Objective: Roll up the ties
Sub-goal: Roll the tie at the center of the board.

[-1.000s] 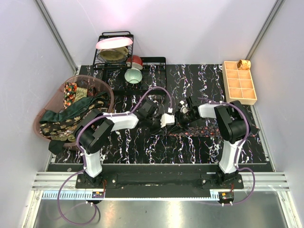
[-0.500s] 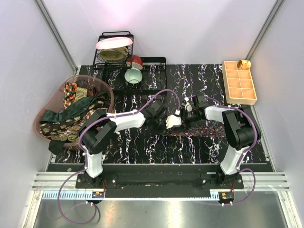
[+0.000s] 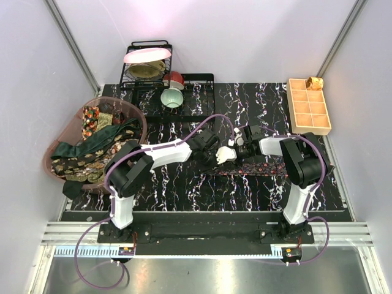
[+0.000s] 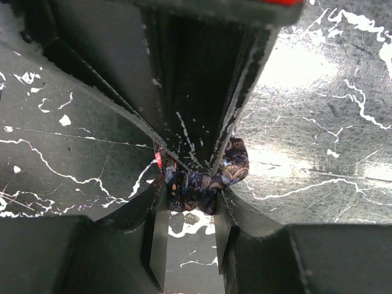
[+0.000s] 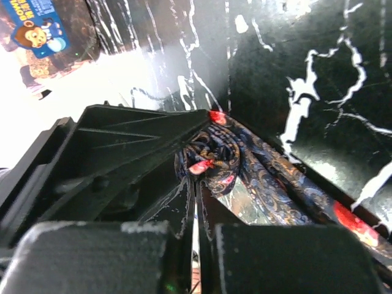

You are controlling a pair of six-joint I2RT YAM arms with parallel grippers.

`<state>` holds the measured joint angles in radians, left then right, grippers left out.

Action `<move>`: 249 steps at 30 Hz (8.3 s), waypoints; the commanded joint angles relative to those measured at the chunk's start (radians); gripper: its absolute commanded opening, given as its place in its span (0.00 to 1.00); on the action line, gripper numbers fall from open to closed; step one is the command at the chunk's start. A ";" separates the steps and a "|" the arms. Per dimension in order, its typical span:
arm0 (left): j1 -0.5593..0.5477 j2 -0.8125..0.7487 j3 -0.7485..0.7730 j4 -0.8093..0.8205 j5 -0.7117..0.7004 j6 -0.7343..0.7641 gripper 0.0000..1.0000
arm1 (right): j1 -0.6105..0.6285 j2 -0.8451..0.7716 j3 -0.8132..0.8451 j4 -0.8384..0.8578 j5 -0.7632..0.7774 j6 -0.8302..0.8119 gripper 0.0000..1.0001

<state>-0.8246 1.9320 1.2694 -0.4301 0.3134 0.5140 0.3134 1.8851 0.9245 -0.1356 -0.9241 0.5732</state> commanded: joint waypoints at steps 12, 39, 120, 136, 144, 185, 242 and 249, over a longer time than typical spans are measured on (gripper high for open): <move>0.093 -0.139 -0.122 0.171 0.277 -0.011 0.65 | -0.030 0.052 0.086 -0.242 0.177 -0.160 0.00; 0.047 0.018 -0.148 0.533 0.362 -0.113 0.61 | -0.074 0.069 0.097 -0.317 0.268 -0.213 0.00; 0.018 0.033 0.019 -0.004 -0.068 -0.020 0.34 | -0.129 0.131 0.189 -0.406 0.274 -0.288 0.12; -0.004 0.058 0.008 -0.047 -0.068 0.024 0.38 | -0.100 -0.031 0.088 -0.152 -0.076 -0.113 0.49; -0.004 0.055 0.019 -0.050 -0.059 0.034 0.38 | -0.045 0.009 0.036 -0.016 -0.082 -0.029 0.48; 0.142 -0.173 -0.145 0.297 0.323 -0.013 0.74 | -0.019 0.132 0.157 -0.306 0.220 -0.190 0.00; 0.013 0.090 0.088 -0.145 0.039 0.141 0.34 | -0.039 0.015 0.071 -0.078 -0.041 -0.105 0.47; 0.012 0.094 0.090 -0.145 0.046 0.139 0.34 | -0.027 0.048 0.080 -0.055 -0.021 -0.102 0.21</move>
<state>-0.8120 1.9873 1.3540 -0.5045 0.3958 0.6399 0.2779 1.9156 0.9924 -0.2352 -0.9367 0.4576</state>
